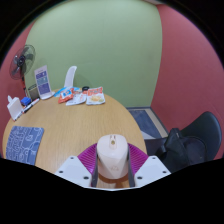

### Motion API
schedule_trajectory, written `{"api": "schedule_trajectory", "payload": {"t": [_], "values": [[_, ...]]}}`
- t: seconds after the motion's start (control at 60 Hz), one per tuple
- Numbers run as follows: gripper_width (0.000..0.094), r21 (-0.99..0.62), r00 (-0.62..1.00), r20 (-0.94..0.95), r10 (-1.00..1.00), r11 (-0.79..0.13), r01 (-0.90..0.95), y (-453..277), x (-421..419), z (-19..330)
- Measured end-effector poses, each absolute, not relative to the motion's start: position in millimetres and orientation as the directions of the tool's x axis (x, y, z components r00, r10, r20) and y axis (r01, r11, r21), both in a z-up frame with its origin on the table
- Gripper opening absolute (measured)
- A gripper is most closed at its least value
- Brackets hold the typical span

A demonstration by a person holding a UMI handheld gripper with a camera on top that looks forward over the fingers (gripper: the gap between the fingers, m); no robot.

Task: Arrange mouse

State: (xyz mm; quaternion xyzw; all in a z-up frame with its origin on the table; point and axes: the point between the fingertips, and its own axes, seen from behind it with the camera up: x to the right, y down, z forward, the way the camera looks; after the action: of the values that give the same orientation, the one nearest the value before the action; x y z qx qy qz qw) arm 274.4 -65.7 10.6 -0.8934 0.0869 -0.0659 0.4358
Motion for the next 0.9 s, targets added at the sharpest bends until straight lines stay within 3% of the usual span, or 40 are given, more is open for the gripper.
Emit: {"api": "schedule_trajectory", "payload": {"t": [0.083,0.283,0.383,0.467,0.683,0.8,0.9], "values": [[0.0409,-0.832,0.972,0.049,-0.228,-0.549,-0.087,-63.3,269.9,57.5],[0.0409,-0.936,0.977,0.003,-0.214,-0.344,-0.073,-55.5,191.9,213.4],[0.0408,-0.947,0.991,-0.049,-0.124,-0.309,-0.086,-51.5,102.8,236.5],[0.0407,-0.927,0.994,-0.102,-0.040,-0.359,-0.109,-46.0,22.8,212.4],[0.0410,-0.830,0.994,-0.098,0.041,-0.555,-0.059,-50.8,-95.9,49.6],[0.0486,-0.803,0.996,-0.079,0.033,-0.595,-0.044,-48.6,-107.4,10.8],[0.0552,-0.792,0.997,-0.078,0.025,-0.609,-0.047,-52.6,-110.3,-1.0]]}}
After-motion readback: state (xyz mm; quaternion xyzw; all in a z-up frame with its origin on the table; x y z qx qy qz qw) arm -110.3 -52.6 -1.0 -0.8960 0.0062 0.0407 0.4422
